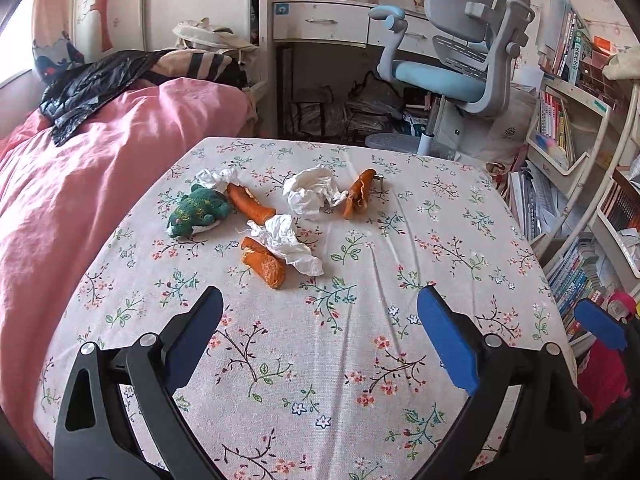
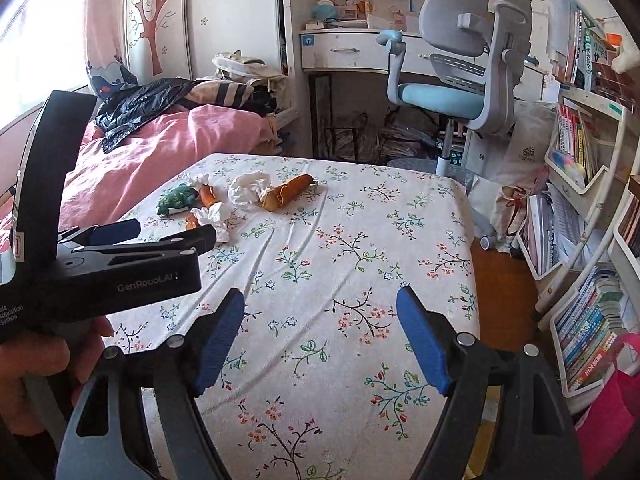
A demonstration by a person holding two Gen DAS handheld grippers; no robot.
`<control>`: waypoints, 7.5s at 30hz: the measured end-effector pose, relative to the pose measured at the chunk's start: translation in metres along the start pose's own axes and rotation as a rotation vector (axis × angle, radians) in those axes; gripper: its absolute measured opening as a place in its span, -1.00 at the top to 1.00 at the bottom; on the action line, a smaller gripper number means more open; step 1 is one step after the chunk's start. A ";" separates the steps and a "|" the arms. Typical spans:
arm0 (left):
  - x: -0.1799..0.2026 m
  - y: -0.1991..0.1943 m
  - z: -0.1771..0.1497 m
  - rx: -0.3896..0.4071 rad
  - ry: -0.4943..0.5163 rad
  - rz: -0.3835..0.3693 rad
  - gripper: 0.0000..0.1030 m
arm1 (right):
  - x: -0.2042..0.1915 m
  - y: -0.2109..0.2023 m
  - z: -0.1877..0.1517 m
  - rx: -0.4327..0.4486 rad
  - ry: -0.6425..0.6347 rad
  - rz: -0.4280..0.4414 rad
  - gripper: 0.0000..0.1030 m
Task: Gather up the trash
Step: 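Return both tools to the table toward the orange scraps and tissues, then grasp an orange scrap with the left tool, then grasp a white tissue with the right tool while the left tool holds the orange scrap, then carry the orange scrap and white tissue over the yellow bin with both tools, then open both tools to drop the scrap and tissue into the yellow bin, then bring both tools back over the bed toward the remaining trash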
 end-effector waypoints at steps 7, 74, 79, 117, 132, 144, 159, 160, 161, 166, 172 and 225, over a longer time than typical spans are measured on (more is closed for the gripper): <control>-0.013 0.010 0.006 -0.011 -0.027 0.007 -0.83 | -0.010 0.013 0.005 -0.010 -0.011 0.017 -0.47; -0.007 0.058 0.017 -0.234 -0.044 -0.325 0.05 | -0.020 0.052 0.004 -0.133 0.036 0.061 -0.47; -0.016 0.042 0.022 -0.210 -0.017 -0.301 0.05 | -0.029 0.067 0.013 -0.144 0.045 0.075 -0.42; 0.085 0.027 -0.032 -0.249 0.229 -0.354 0.63 | 0.030 0.019 -0.015 -0.173 0.008 -0.037 0.75; 0.173 -0.024 -0.029 -0.129 0.233 -0.486 0.63 | 0.084 -0.034 -0.034 -0.107 0.094 -0.103 0.75; 0.247 -0.029 -0.055 -0.152 0.276 -0.523 0.63 | 0.148 -0.064 -0.062 -0.109 0.205 -0.187 0.75; 0.312 -0.028 -0.075 -0.171 0.321 -0.549 0.63 | 0.191 -0.072 -0.087 -0.133 0.277 -0.232 0.74; 0.316 -0.027 -0.078 -0.172 0.326 -0.550 0.63 | 0.193 -0.073 -0.088 -0.135 0.282 -0.232 0.74; 0.319 -0.027 -0.080 -0.175 0.330 -0.551 0.63 | 0.195 -0.073 -0.090 -0.138 0.286 -0.233 0.74; 0.331 -0.023 -0.087 -0.194 0.338 -0.547 0.63 | 0.208 -0.072 -0.099 -0.151 0.309 -0.259 0.74; 0.354 -0.011 -0.094 -0.249 0.349 -0.566 0.45 | 0.243 -0.057 -0.128 -0.212 0.393 -0.320 0.47; -0.030 -0.033 -0.019 -0.085 -0.099 -0.112 -0.61 | 0.003 -0.011 -0.045 -0.138 0.029 -0.044 -0.47</control>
Point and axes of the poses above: each gripper's, at about its wrist camera, not at the fingertips, and y roughly the way its jaws point, x to its right, z to its top, the point moved 8 cm from there along y, roughly the way its jaws point
